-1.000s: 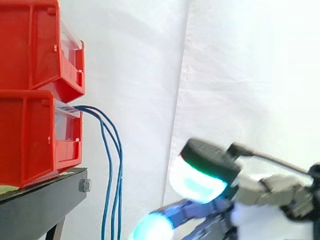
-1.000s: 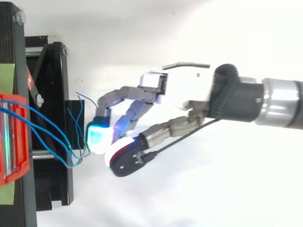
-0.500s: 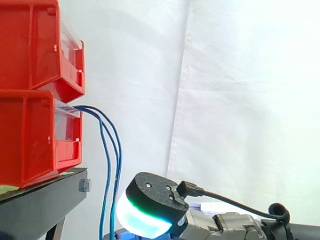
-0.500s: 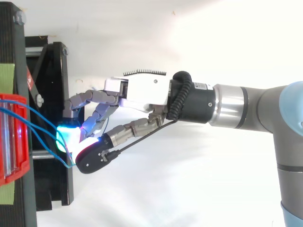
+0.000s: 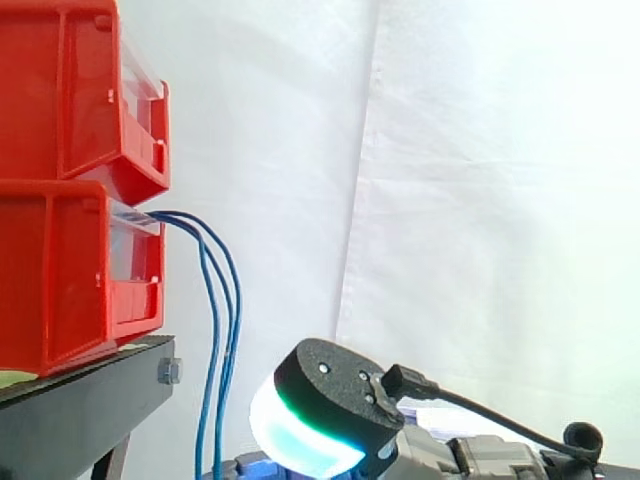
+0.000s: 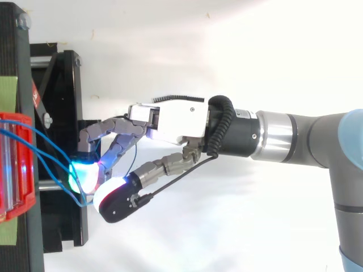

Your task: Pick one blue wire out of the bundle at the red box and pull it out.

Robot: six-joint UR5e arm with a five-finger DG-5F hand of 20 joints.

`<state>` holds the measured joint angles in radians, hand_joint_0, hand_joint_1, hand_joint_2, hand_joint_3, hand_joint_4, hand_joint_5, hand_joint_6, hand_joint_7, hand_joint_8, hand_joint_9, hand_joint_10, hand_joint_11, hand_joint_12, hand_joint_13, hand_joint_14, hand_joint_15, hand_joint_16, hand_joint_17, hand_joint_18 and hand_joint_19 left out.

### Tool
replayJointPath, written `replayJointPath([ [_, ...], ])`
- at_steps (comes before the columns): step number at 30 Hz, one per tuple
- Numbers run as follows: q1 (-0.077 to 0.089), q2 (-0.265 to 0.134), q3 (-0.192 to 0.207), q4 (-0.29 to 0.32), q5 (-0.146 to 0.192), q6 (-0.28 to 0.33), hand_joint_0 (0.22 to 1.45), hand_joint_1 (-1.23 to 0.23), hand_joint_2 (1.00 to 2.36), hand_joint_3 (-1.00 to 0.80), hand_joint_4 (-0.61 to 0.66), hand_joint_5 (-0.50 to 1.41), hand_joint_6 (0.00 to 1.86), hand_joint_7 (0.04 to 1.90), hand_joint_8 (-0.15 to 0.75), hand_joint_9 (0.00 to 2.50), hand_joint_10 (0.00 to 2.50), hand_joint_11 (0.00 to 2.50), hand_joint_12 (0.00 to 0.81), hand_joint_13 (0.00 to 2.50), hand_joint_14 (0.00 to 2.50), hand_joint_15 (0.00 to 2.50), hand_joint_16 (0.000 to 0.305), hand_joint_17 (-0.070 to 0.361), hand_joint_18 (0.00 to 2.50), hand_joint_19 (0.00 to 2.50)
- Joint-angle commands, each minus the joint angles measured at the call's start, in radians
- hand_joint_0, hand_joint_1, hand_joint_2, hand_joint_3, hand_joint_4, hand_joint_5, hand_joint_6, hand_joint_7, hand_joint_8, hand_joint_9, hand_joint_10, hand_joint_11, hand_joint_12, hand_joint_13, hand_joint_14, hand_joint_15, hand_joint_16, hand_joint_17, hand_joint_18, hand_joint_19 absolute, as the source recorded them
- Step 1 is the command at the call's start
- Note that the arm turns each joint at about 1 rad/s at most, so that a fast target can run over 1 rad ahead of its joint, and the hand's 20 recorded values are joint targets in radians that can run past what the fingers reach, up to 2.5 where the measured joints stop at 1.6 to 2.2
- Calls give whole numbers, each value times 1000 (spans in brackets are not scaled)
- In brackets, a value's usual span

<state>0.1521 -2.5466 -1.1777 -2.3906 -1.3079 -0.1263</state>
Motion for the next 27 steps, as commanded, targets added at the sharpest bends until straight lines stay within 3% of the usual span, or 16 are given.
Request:
replayJointPath([
  [1,4,-1,-4,14,4,-10,468,-580,1000,-500,243,-119,533,1124,337,939,12,708,448,826,17,561,63,142,558,434],
  [8,9,-44,-13,113,27,-18,464,-588,1000,-500,240,-117,530,1127,329,949,10,698,436,790,16,507,64,143,447,303],
  [16,4,-55,-50,133,25,-18,480,-644,1000,-500,219,-116,528,1147,322,954,11,713,421,764,17,477,62,139,395,239],
  [20,7,-72,-48,182,27,-19,519,-719,1002,-471,164,-122,548,1141,315,943,15,713,413,757,16,484,59,133,388,241],
  [27,9,-86,-48,191,29,-29,554,-760,1004,-431,164,-149,638,1013,317,936,15,741,411,778,18,497,58,131,457,275],
])
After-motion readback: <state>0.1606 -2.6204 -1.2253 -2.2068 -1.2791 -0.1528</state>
